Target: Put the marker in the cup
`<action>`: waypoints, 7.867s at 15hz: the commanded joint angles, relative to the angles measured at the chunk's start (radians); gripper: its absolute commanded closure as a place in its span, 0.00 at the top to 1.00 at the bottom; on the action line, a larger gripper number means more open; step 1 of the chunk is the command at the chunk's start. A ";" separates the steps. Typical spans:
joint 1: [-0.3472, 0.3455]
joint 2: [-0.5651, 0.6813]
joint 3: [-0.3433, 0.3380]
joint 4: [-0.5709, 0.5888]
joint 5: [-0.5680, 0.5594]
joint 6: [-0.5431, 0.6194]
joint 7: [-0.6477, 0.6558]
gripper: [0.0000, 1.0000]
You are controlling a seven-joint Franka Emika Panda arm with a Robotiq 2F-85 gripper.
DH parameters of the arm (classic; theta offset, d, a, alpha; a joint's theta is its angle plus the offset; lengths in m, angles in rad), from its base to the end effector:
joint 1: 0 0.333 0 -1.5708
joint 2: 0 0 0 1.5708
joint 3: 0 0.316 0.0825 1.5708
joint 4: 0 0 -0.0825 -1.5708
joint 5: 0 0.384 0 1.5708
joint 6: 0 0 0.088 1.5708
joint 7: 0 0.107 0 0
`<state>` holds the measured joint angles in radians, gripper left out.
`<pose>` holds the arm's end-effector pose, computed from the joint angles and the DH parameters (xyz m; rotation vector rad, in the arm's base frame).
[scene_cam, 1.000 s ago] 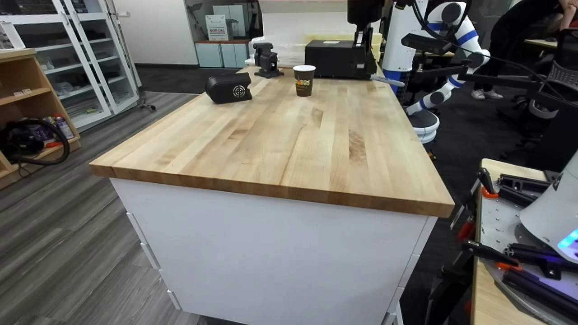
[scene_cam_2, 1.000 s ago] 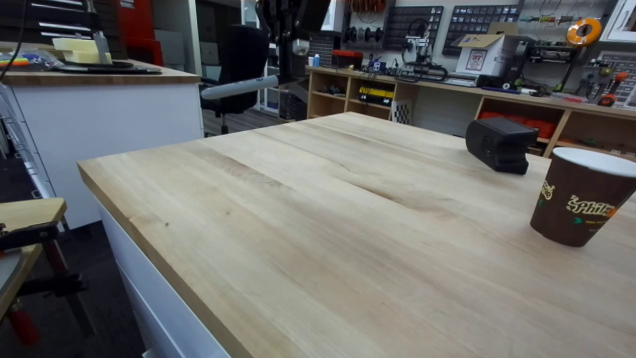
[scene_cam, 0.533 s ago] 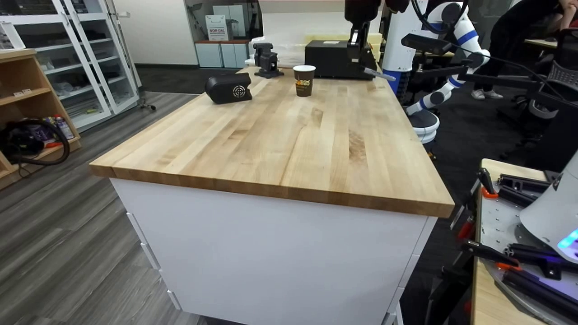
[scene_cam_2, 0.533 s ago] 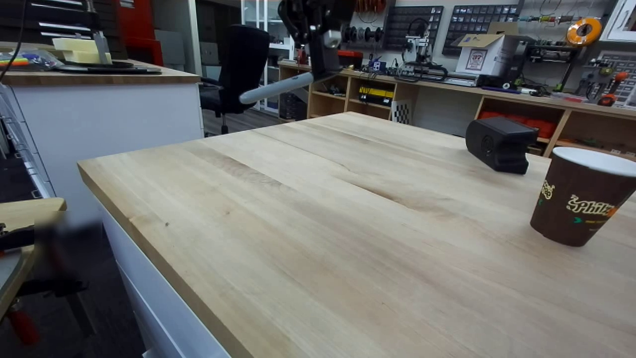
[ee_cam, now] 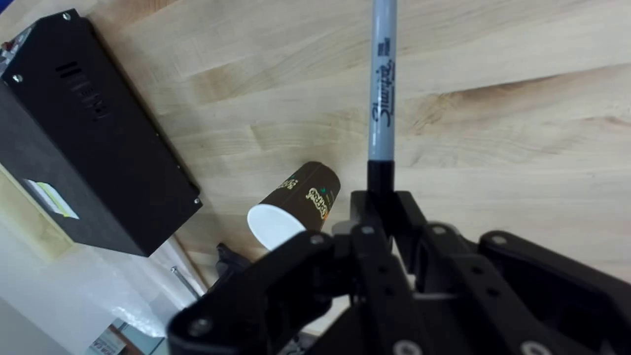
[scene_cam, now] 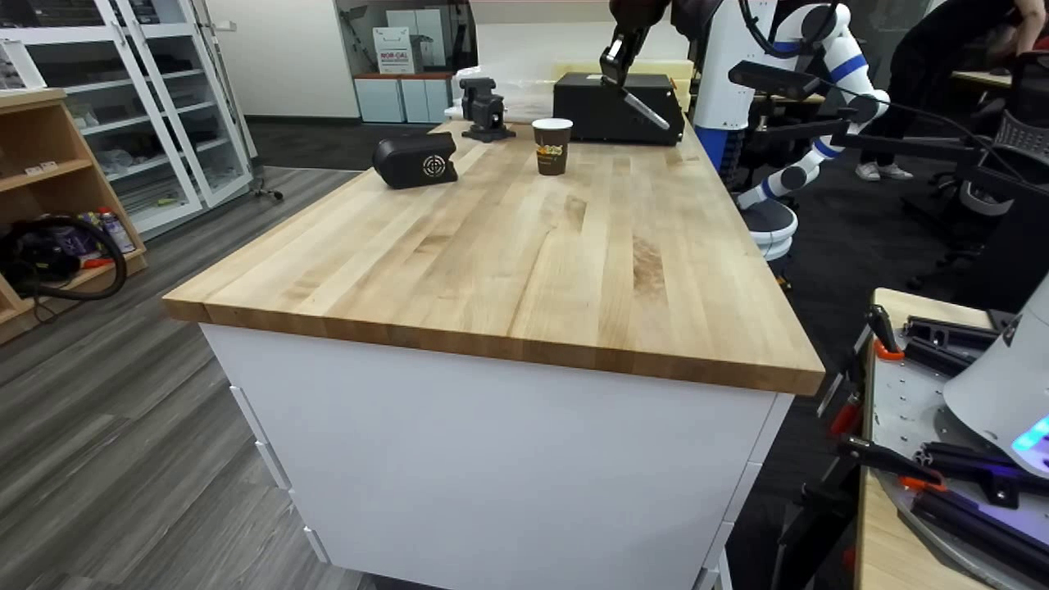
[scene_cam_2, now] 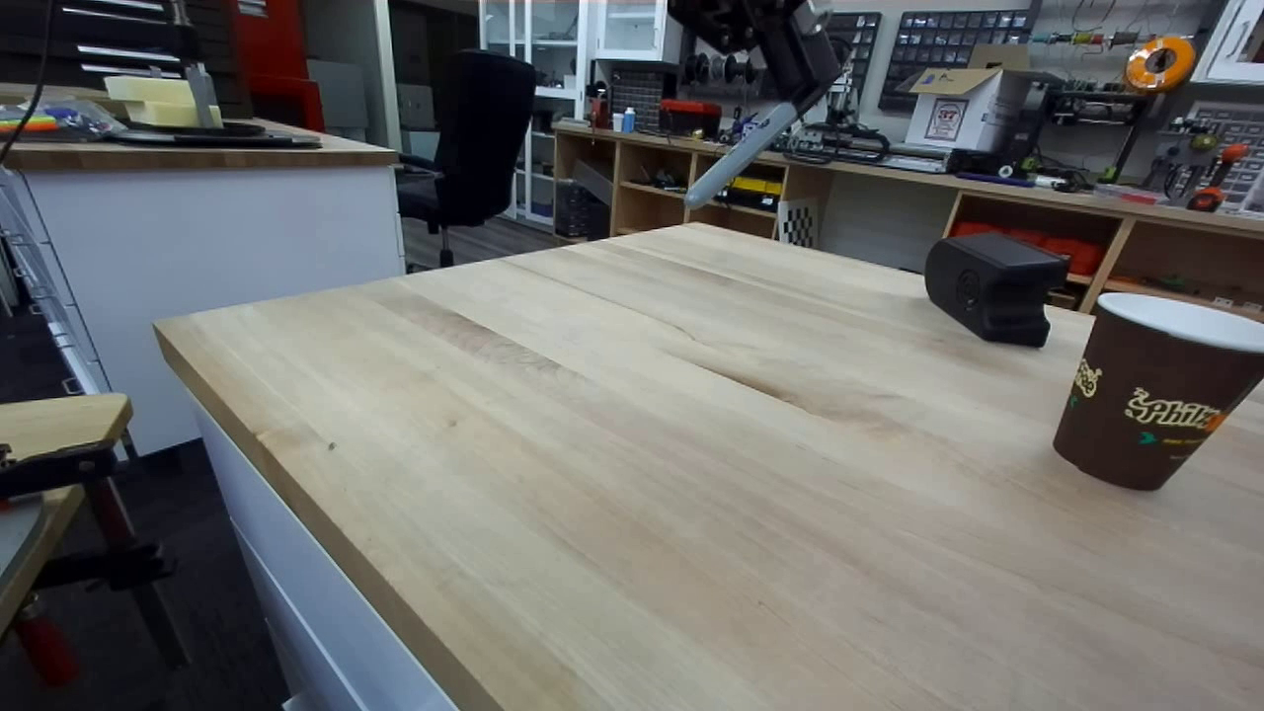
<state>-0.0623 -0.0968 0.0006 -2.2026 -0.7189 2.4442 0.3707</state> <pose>0.5416 -0.0343 0.4592 2.5994 0.0670 0.5390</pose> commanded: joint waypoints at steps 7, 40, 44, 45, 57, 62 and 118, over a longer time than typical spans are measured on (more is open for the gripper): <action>-0.034 0.015 -0.035 0.031 -0.208 0.071 0.347 0.14; -0.122 0.493 -0.133 0.718 0.080 0.255 0.073 0.05; -0.138 0.574 -0.129 0.803 0.096 0.281 0.069 0.05; -0.143 0.591 -0.126 0.822 0.103 0.287 0.066 0.05; -0.146 0.716 -0.069 0.956 0.220 0.247 0.053 0.05; -0.135 0.715 -0.079 0.943 0.217 0.250 0.062 0.05; -0.030 0.683 -0.287 0.713 0.031 0.466 0.252 0.05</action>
<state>-0.0896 0.5779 -0.2818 -1.5016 -0.6829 2.8800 0.6143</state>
